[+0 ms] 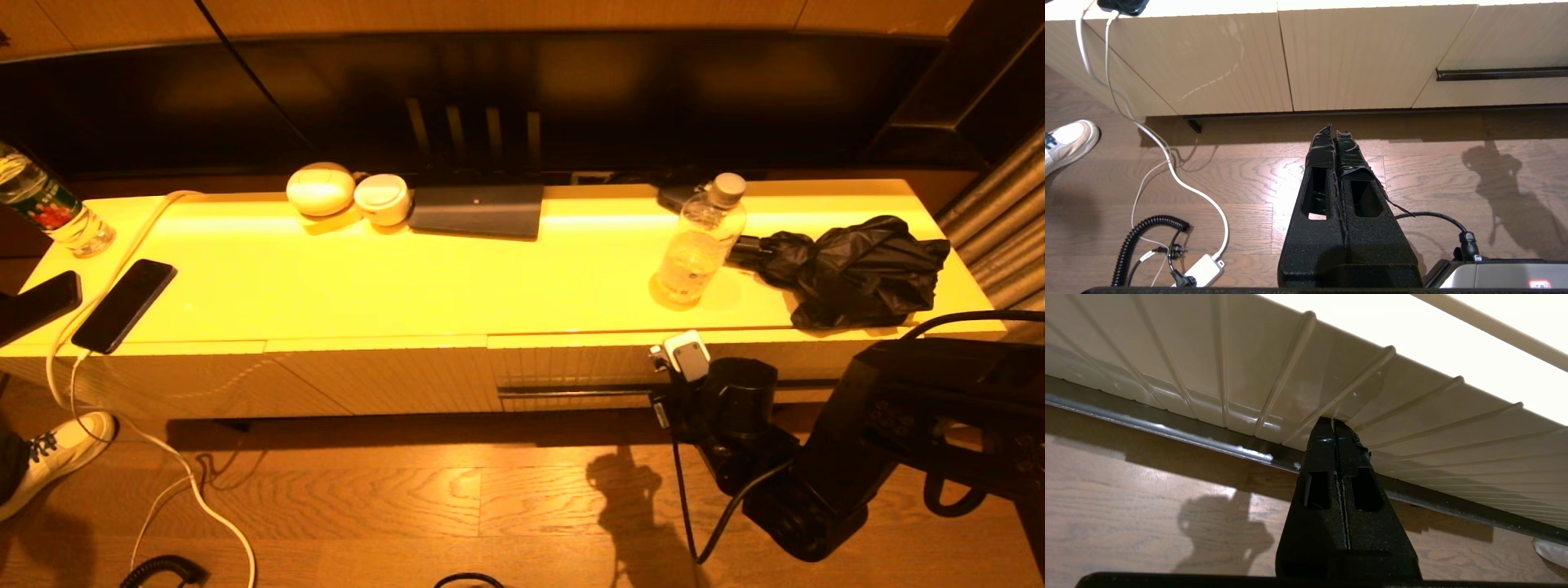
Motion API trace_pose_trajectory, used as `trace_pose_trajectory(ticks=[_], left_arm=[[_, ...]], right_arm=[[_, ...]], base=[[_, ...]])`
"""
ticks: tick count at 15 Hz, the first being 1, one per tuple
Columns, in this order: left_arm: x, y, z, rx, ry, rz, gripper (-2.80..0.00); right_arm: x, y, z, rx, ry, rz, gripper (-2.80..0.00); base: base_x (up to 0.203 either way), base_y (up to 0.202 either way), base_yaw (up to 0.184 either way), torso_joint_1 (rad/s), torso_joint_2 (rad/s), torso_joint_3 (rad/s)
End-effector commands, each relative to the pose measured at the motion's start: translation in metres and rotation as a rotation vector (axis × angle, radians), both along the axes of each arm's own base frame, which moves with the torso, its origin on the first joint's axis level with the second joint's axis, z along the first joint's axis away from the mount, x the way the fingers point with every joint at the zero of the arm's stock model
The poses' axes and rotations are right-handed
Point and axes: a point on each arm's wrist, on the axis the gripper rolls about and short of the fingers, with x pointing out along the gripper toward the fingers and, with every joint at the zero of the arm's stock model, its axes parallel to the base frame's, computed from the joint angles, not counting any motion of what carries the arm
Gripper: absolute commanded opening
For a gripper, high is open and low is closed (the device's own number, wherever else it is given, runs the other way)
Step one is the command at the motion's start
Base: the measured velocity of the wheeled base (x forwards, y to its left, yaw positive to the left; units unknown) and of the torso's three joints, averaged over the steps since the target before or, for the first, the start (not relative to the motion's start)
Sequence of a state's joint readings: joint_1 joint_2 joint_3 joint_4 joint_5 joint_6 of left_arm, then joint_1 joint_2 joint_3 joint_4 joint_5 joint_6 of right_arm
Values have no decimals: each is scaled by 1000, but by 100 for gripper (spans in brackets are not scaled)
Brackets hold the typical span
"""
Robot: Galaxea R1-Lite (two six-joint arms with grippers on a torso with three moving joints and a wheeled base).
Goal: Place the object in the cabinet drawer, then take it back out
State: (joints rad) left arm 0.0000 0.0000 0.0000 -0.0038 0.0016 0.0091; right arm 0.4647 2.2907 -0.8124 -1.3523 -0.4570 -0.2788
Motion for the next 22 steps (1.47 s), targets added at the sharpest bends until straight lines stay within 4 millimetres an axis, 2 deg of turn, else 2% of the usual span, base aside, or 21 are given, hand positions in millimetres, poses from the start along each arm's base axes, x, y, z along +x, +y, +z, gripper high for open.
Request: trace_pose_trajectory(ticks=[1, 5, 10, 13, 16, 20, 22], left_arm=[[0, 0, 0, 0, 1, 0, -280], [0, 0, 0, 0, 1, 0, -280], [0, 0, 0, 0, 1, 0, -280], [0, 0, 0, 0, 2, 0, -280], [0, 0, 0, 0, 1, 0, -280], [0, 0, 0, 0, 1, 0, -280], [0, 0, 0, 0, 1, 0, -280]], right_arm=[[5, 2, 3, 10, -24, -3, -280], [3, -2, 4, 7, -20, -10, -280], [-21, -10, 19, 2, -7, 0, -280], [-60, -25, 62, 22, -55, 21, -280], [-108, -49, 100, 22, -57, 26, -280], [-180, -88, 138, 28, 14, 14, -280], [-222, -114, 142, -15, 176, -23, -280]], base=[[0, 0, 0, 0, 0, 0], [0, 0, 0, 0, 0, 0], [0, 0, 0, 0, 0, 0], [0, 0, 0, 0, 0, 0], [0, 0, 0, 0, 0, 0], [0, 0, 0, 0, 0, 0], [0, 0, 0, 0, 0, 0]])
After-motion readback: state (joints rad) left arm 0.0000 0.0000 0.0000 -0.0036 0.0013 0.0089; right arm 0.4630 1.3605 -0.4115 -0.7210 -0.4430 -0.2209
